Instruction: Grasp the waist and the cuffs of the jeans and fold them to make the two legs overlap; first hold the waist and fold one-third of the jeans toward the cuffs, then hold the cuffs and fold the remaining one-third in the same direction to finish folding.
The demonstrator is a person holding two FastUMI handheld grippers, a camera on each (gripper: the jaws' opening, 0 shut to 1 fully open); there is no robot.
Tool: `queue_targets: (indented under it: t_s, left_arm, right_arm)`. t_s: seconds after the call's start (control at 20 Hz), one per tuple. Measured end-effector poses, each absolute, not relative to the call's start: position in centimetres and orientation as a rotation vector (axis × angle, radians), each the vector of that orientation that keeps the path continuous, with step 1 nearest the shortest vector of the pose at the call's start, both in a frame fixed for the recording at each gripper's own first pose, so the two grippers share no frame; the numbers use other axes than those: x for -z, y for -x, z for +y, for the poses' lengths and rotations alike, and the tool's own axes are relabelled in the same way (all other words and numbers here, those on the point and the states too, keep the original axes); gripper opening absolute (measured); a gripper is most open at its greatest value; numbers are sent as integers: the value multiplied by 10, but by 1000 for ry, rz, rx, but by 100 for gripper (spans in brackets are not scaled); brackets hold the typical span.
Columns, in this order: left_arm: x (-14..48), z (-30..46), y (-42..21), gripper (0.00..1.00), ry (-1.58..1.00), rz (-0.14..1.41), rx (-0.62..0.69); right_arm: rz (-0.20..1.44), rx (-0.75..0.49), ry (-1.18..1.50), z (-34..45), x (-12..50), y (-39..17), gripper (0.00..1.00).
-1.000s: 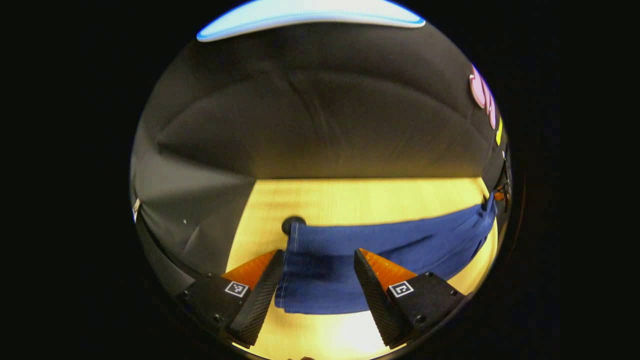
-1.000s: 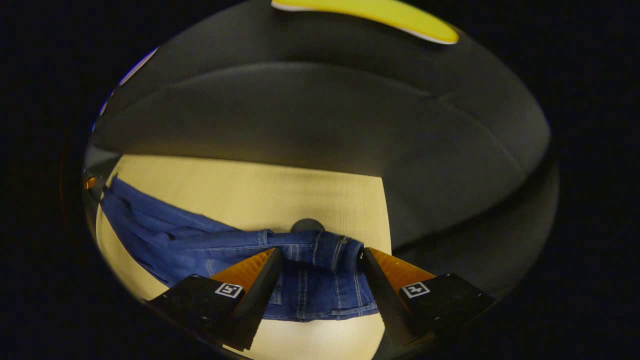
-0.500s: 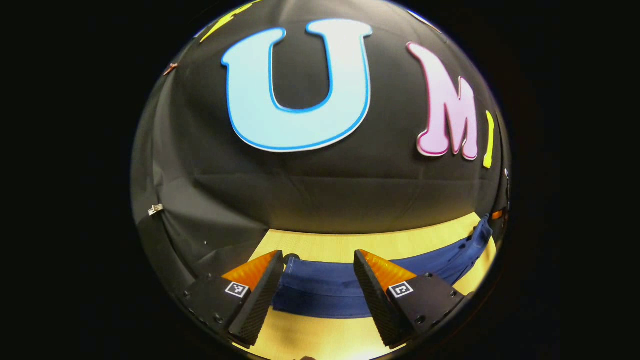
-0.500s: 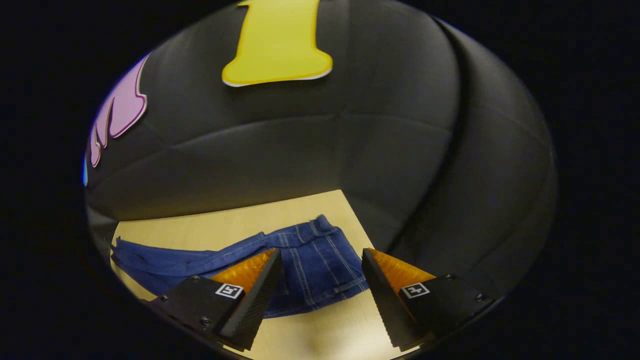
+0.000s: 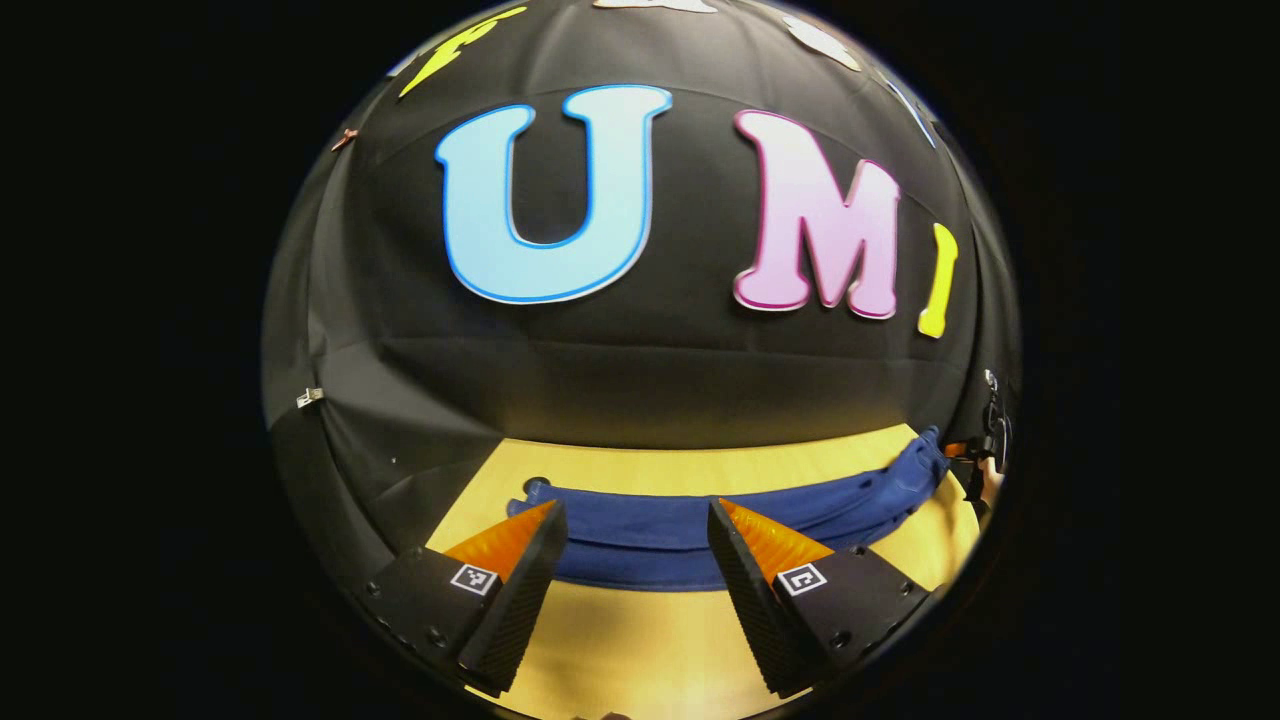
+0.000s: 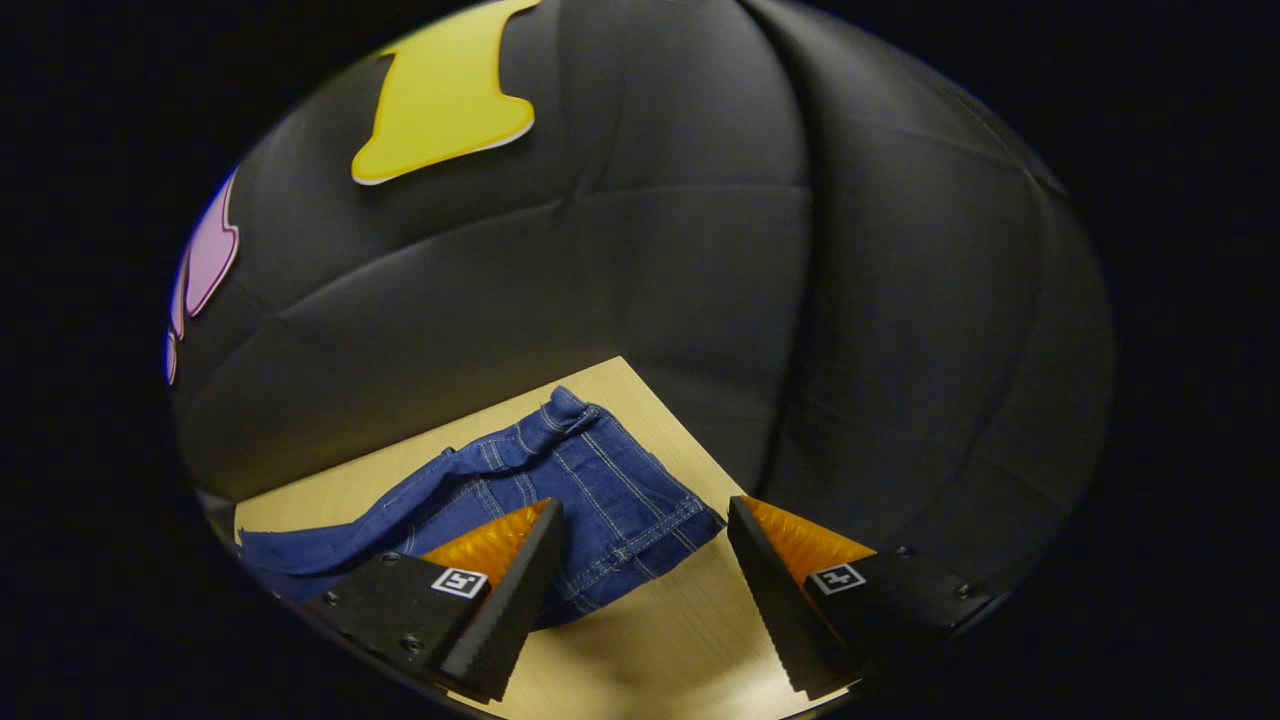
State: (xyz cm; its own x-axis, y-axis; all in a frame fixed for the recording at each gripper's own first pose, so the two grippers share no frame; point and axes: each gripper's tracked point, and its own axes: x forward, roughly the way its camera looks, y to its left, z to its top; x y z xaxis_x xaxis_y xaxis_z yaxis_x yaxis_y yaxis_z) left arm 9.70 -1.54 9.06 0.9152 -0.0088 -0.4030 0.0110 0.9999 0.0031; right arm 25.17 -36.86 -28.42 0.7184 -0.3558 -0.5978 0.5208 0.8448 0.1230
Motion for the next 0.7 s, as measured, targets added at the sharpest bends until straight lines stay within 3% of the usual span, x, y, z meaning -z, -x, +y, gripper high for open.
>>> queue_targets:
  t_s: [0.65,0.7]
  left_arm:
    - [-63,-51,-80,83,83,450,43]
    - [-62,-51,-81,83,84,450,42]
  right_arm:
    - [598,491,-332,-377,310,-259,95]
    - [605,482,-360,-373,312,-257,80]
